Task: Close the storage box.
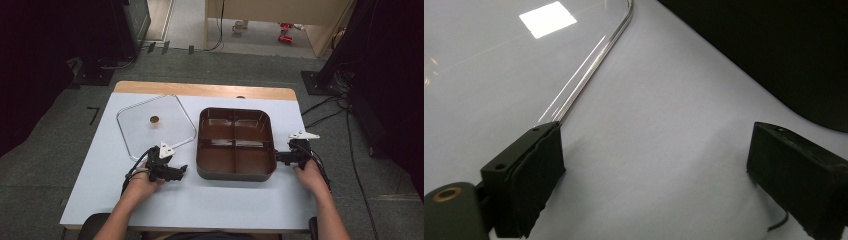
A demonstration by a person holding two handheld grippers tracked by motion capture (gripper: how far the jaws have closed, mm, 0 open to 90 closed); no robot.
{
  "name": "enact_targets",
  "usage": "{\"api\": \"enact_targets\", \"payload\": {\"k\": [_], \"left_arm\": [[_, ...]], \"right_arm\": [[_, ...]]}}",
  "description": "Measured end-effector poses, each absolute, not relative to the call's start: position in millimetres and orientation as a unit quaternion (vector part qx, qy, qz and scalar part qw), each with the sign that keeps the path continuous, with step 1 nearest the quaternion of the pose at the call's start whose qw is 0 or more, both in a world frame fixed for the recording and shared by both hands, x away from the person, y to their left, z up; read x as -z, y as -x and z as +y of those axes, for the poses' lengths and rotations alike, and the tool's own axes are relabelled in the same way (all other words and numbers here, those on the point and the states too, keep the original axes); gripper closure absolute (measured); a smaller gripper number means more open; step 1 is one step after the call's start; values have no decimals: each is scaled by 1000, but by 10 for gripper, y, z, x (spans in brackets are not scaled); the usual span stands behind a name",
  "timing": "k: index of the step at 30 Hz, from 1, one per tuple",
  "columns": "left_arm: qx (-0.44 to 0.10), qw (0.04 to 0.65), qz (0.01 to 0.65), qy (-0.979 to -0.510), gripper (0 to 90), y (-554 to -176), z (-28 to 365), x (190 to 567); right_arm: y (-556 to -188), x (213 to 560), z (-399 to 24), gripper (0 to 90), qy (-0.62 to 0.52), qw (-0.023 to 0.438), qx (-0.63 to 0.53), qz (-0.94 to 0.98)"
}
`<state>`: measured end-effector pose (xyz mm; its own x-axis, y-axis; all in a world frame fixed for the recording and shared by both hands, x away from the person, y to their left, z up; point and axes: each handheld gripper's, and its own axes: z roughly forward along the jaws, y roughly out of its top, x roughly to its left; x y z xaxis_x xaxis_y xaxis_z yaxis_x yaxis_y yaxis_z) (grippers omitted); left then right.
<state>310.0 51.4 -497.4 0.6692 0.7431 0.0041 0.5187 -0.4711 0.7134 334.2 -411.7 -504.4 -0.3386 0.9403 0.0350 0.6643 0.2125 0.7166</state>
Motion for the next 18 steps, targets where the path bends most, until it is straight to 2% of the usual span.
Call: {"api": "enact_targets", "payload": {"k": [2, 5, 7, 11, 18], "left_arm": [[-170, 358, 357, -846, 181, -3093, 485, 4946], [-166, 370, 347, -845, 188, -3084, 463, 4920], [-159, 351, 346, -855, 203, -3102, 431, 4885], [-142, 333, 333, -871, 164, -3147, 381, 4840], [-107, 357, 310, -875, 145, -3298, 341, 4699]], "right_arm": [[-3342, 5044, -4116, 76, -535, 211, -328, 750], [-3342, 5044, -4117, 77, -535, 211, -328, 750], [-3342, 5044, -4117, 77, -535, 211, -328, 750], [-3342, 5044, -4117, 77, -535, 211, -328, 750], [-3342, 5044, -4117, 76, -535, 210, -328, 750]]}}
